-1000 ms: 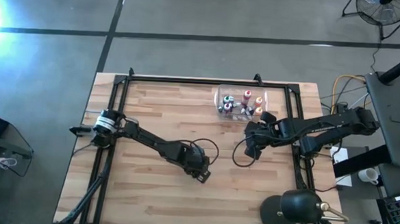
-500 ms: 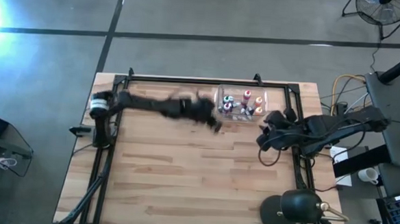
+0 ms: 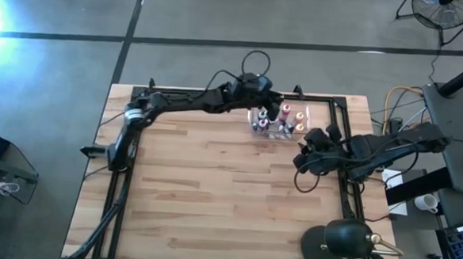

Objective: Pick & Place food coloring
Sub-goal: Put the small green food coloring bottle into the transparent bin, then return to Home Position

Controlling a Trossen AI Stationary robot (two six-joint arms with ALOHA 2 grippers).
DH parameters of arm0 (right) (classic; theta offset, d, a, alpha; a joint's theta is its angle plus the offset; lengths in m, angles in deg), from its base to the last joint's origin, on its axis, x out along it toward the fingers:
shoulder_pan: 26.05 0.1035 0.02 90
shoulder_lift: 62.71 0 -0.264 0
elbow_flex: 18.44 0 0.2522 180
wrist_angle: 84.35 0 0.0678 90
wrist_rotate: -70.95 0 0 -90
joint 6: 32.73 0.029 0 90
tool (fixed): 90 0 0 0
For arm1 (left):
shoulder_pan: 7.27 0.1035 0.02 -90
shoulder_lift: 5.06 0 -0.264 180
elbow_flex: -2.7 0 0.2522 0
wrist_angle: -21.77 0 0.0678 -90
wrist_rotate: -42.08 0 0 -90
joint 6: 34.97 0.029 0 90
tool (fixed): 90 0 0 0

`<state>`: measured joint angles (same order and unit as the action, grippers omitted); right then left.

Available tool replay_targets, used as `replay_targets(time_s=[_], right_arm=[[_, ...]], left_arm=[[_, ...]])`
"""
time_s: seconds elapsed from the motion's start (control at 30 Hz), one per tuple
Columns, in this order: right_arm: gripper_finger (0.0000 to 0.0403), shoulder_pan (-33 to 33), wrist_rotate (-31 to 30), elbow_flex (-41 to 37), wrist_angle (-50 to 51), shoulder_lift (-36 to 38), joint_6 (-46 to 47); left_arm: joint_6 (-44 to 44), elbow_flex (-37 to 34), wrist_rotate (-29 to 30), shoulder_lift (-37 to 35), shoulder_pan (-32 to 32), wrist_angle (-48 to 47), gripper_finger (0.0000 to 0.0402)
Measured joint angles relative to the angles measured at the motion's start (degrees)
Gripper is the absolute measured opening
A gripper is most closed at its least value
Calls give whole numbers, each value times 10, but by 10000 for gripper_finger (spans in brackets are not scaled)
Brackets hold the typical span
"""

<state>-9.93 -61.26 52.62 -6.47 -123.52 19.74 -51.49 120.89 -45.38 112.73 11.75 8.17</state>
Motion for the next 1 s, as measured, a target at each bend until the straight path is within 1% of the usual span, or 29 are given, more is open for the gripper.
replay_targets(time_s=[0.07, 0.2, 0.27, 0.33, 0.5, 0.57, 0.63, 0.7, 0.83, 0.9, 1.0], right_arm=[[123, 0, 0, 0, 0, -13, -2], [123, 4, 0, 0, 1, -19, 6], [123, 5, 0, 0, 1, -17, 12], [123, 5, 0, 0, 1, -10, 14], [123, 5, 1, 0, -3, 4, 11], [123, 5, 1, 0, -16, 7, 11], [123, 5, 4, 1, -25, 13, -1], [123, 5, 6, 13, -45, 19, -36], [123, 3, 10, 63, -52, 35, -152], [123, 4, 13, 92, -37, 39, -213], [123, 4, 14, 136, -33, 50, -292]], left_arm=[[0, 30, 34, 26, 4, -23, 123], [-10, 90, 45, 20, 9, -144, 157], [8, 111, 45, 6, 8, -184, 164], [28, 118, 45, -6, 0, -202, 166], [64, 112, 42, -68, -29, -267, 167], [84, 102, 44, -105, -45, -324, 167], [107, 89, 46, -140, -66, -342, 167], [101, 67, 48, -173, -88, -363, 167], [71, -2, 37, -253, -118, -320, 167], [57, -50, 25, -299, -125, -273, 167], [16, -133, 24, -364, -133, -243, 167]])
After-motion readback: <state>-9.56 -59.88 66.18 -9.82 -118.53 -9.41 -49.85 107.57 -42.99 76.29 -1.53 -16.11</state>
